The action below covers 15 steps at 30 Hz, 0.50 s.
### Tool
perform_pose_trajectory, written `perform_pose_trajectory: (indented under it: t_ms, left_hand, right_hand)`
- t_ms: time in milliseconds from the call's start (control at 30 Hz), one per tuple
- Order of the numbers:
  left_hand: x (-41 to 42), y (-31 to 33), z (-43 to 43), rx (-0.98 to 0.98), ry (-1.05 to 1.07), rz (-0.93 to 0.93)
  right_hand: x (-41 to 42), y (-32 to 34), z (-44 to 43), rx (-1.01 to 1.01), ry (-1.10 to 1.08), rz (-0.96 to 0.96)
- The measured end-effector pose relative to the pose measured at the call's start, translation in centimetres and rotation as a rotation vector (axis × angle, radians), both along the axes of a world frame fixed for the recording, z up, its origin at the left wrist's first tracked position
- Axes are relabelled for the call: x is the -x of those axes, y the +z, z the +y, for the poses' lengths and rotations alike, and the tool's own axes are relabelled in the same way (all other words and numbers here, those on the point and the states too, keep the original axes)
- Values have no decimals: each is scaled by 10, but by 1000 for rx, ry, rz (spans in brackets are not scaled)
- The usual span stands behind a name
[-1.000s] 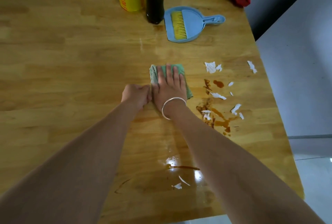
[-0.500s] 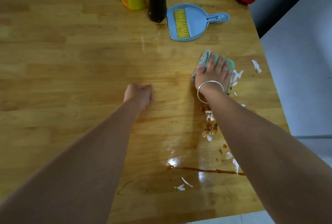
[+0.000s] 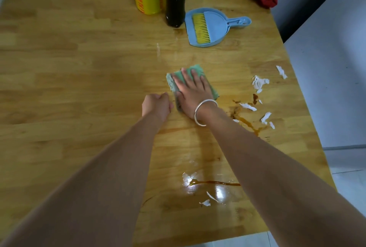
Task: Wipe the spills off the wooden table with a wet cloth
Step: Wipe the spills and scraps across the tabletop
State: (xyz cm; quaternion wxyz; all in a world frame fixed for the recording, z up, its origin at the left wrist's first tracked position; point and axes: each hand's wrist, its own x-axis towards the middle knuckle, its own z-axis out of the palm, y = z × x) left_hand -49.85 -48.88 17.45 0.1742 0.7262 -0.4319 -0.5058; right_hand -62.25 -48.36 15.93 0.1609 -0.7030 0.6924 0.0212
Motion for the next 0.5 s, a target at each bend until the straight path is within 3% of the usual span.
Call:
perform_pose_trajectory:
  t_ms: [167, 333, 500]
  left_hand:
    - [-27, 10, 23, -11, 40, -26]
    - [-58, 11, 62, 1, -69, -77]
    - [-81, 6, 86, 5, -24, -132]
  right_hand:
    - [-32, 1, 53, 1, 54, 5]
    - [-66, 3, 100, -58, -7, -1]
    - [-103, 2, 129, -110, -58, -60]
